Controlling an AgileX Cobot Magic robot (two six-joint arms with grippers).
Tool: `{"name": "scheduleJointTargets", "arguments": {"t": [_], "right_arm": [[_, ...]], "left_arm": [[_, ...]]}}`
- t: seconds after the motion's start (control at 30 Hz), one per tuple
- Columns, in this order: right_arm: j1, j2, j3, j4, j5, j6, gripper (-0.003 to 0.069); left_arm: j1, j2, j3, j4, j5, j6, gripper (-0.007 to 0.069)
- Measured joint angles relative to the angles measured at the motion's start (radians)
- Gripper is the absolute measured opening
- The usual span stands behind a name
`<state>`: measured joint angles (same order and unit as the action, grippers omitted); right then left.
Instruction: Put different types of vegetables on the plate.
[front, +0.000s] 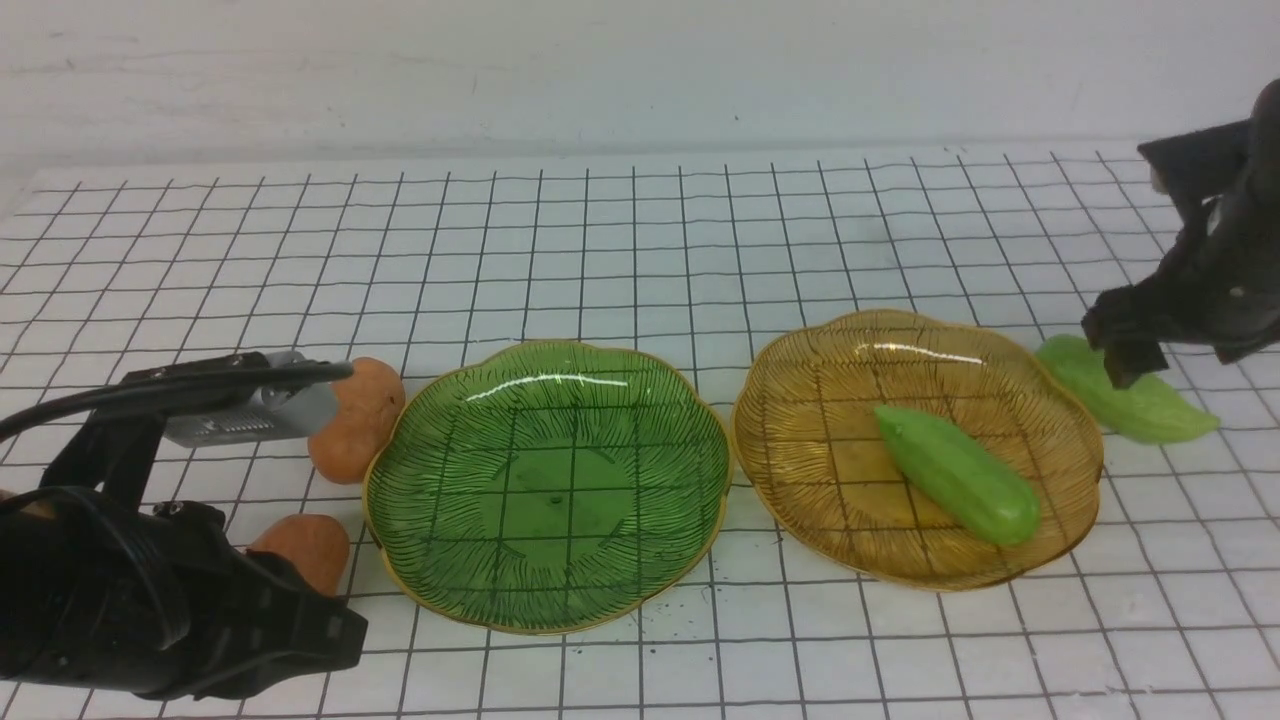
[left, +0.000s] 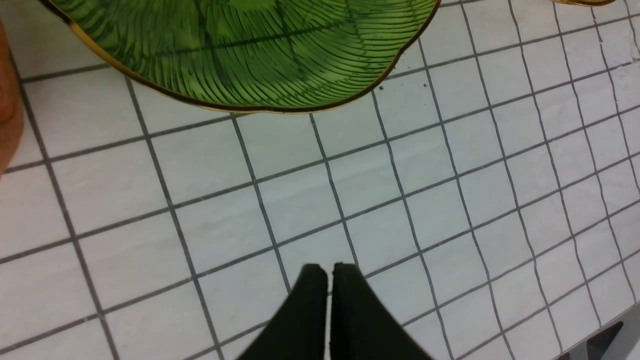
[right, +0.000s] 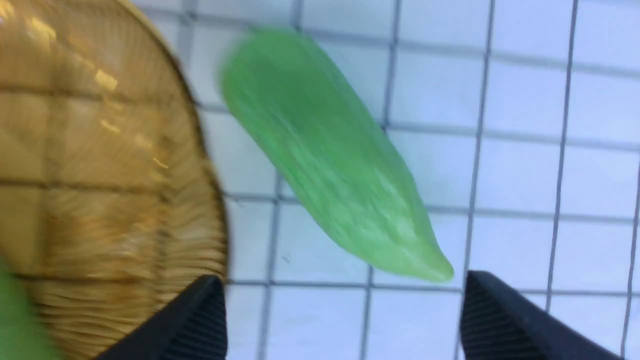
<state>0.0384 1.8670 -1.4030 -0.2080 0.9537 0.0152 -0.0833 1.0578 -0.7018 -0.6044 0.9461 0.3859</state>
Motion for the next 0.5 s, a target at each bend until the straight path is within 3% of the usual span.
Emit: {"name": "scheduleJointTargets", "arguments": {"t": [0.5], "right_arm": [[-0.001,0.14,0.0,-0.127,-0.045,-0.052,0.052]], "left_arm": [[0.0,0.0,0.0,0.019,0.001,0.003,-0.0003]]}}
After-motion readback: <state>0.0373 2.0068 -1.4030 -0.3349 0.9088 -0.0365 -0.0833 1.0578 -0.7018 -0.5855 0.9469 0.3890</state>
